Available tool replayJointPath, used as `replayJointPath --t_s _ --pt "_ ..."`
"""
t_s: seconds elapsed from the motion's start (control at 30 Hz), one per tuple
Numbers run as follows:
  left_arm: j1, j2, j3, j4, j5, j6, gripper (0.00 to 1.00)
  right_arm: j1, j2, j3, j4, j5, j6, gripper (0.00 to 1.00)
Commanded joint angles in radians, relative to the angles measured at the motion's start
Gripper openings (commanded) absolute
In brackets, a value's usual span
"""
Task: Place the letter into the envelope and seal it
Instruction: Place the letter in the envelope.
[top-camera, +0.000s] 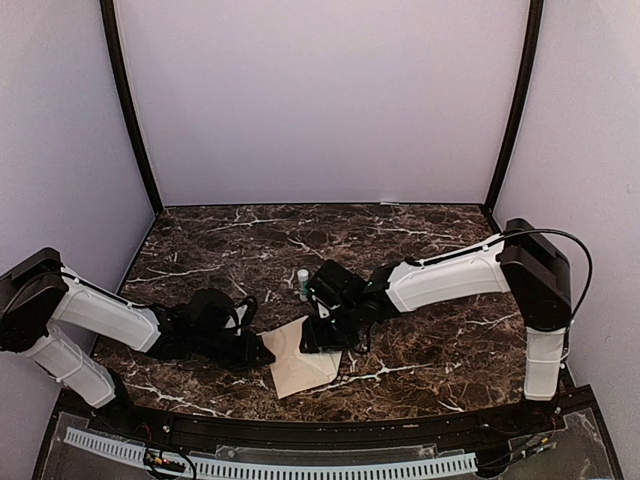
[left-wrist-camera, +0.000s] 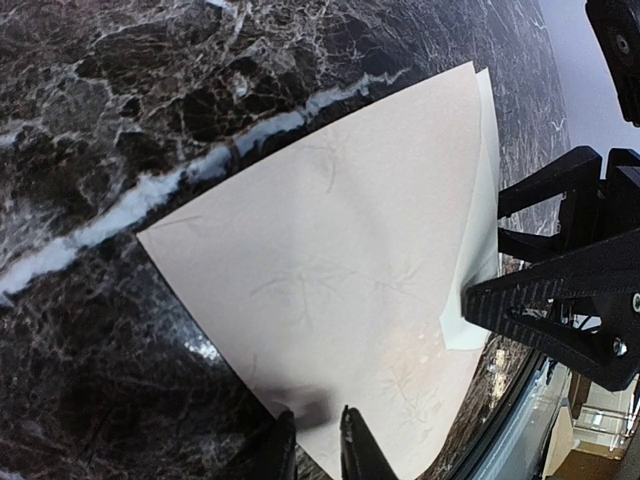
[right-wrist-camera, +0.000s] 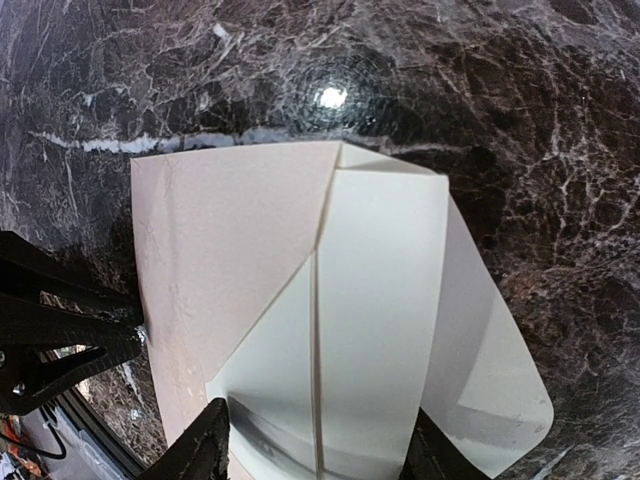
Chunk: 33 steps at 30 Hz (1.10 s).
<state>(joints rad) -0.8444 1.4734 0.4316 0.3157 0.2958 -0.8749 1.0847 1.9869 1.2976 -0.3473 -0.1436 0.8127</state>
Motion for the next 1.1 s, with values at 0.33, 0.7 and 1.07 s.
replayJointPath --t_s 0.33,0.7,1.07 --pt "0.0 -0.011 -0.005 -0.103 -0.051 0.01 0.12 -0.049 -0.099 -0.206 0.252 -0.175 0.081 0.42" --pt "-0.001 -0.004 -0.003 -0.111 -0.053 0.009 0.12 -0.069 -0.119 -0.245 0.235 -0.149 0.093 0.24" --pt "0.0 -0.002 -0.001 -0.113 -0.053 0.009 0.12 -0.072 -0.125 -0.245 0.209 -0.122 0.092 0.07"
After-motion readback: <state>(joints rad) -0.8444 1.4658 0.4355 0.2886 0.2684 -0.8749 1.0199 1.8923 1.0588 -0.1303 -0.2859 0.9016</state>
